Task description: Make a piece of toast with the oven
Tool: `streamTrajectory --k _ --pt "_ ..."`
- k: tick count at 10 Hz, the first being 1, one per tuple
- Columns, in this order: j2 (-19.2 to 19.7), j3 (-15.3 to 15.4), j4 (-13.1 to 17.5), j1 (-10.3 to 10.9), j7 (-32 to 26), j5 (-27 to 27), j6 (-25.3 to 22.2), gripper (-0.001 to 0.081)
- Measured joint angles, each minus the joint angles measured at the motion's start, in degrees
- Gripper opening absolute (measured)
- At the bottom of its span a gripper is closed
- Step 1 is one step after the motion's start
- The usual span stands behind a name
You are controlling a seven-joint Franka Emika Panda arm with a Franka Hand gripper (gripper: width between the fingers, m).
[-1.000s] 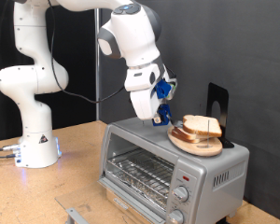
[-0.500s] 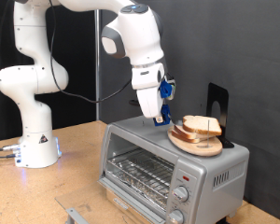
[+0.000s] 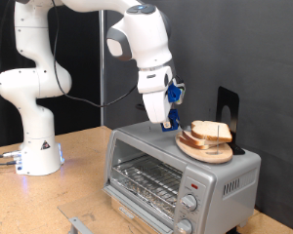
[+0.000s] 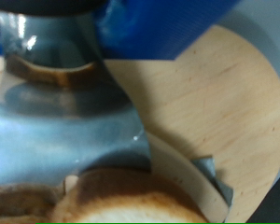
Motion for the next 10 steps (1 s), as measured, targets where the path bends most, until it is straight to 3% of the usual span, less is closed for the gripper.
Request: streamTrajectory --k 6,10 --pt "2.3 0.9 2.0 0.0 3.9 0.1 1.3 0.0466" --pt "2.1 1.2 0.7 0.0 2.6 1.7 5.3 0.0466"
